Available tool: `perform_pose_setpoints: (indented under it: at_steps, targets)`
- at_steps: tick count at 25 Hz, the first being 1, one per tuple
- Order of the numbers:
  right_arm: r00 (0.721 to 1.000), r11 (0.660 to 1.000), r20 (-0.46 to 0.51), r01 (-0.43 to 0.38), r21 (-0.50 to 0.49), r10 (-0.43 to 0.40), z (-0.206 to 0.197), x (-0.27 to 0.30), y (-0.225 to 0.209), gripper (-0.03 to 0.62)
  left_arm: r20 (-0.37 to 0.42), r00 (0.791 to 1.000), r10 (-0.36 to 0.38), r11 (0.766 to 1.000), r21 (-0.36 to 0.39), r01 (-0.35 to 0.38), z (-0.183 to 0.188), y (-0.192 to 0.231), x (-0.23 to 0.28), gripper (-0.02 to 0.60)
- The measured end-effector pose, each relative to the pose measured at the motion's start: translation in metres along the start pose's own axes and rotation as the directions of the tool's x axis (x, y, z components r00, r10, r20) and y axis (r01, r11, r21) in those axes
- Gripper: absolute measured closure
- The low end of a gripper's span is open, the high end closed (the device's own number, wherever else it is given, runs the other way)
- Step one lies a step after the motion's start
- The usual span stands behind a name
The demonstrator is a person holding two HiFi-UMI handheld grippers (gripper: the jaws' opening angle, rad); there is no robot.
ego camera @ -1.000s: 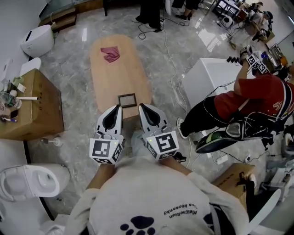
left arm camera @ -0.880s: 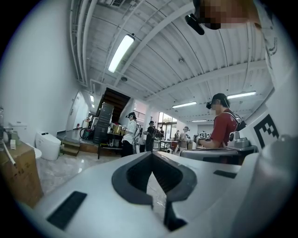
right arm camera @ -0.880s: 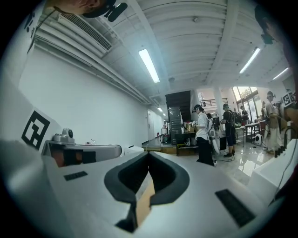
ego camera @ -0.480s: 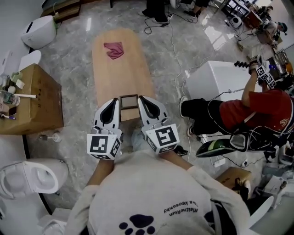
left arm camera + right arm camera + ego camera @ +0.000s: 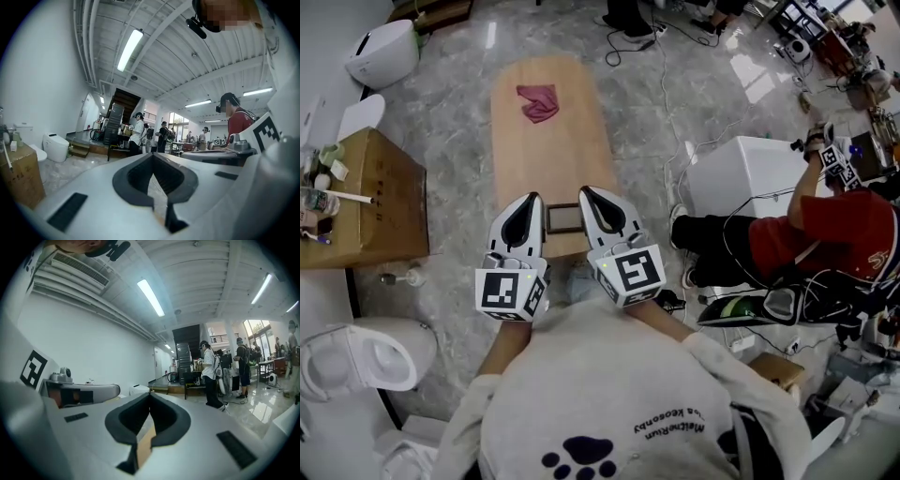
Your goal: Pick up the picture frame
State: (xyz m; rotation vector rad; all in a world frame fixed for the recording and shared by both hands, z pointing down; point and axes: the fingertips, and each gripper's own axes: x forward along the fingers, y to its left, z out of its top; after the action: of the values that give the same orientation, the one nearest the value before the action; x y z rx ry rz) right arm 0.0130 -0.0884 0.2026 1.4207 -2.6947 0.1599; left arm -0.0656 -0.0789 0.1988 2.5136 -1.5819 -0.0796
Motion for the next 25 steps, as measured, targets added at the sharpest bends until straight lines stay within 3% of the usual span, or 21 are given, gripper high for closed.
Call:
perform_pose_setpoints:
  at_steps: [7, 13, 25]
  targets:
    - [0.999, 1.000, -0.014, -0.030, 0.009, 0.030, -0.002, 0.030, -0.028, 0.586, -0.015, 1.000, 0.026, 1.000, 0.002, -0.026, -0.002, 0.008, 0.039, 0.574]
    - [0.998, 0.998, -0.009, -0.055, 0.027, 0.055, -0.006, 0.032, -0.041, 0.586, -0.022, 0.998, 0.053, 0.999, 0.014, -0.053, -0.005, 0.003, 0.050, 0.574]
    - [0.995, 0.991, -0.051, -0.076, 0.111, 0.082, -0.037, 0.051, -0.054, 0.586, -0.107, 0.990, 0.096, 0.995, 0.038, -0.092, -0.030, 0.010, 0.057, 0.574]
